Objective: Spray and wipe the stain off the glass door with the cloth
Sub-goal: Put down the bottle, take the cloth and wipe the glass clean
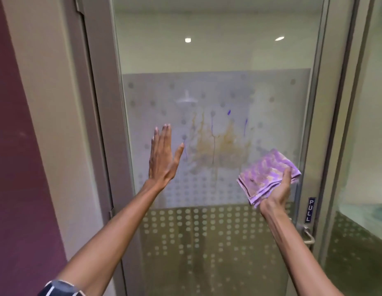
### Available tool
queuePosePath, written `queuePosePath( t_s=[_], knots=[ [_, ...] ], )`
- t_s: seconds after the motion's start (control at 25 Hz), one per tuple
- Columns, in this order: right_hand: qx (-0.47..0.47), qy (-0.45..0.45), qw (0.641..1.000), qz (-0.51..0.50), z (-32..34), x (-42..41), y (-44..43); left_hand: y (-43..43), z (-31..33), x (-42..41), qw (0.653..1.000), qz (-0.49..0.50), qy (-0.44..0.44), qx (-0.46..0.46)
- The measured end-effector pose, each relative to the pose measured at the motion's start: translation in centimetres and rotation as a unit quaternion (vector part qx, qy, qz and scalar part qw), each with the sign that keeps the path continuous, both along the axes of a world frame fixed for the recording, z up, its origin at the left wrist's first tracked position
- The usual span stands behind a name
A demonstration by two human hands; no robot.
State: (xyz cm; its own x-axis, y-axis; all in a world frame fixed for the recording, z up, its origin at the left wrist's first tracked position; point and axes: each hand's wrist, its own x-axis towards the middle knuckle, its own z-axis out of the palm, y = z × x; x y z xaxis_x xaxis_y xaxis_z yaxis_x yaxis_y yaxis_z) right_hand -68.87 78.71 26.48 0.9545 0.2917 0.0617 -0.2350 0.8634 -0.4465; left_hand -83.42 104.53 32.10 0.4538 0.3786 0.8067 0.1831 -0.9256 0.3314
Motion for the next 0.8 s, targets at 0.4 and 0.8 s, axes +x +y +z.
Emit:
queuePosePath(
  t_s=[0.4, 0.8],
  knots=[
    [-0.165, -0.107, 0.885, -0.421, 10.0, 9.2, 5.1, 9.5, 6.0, 6.0, 0.980, 0.110, -0.009, 0.168],
    [-0.443, -0.208, 0.781, -0.388, 11.4, 13.7, 12.6, 12.3, 4.5, 10.0, 0.975, 0.130, -0.072, 0.164]
  ],
)
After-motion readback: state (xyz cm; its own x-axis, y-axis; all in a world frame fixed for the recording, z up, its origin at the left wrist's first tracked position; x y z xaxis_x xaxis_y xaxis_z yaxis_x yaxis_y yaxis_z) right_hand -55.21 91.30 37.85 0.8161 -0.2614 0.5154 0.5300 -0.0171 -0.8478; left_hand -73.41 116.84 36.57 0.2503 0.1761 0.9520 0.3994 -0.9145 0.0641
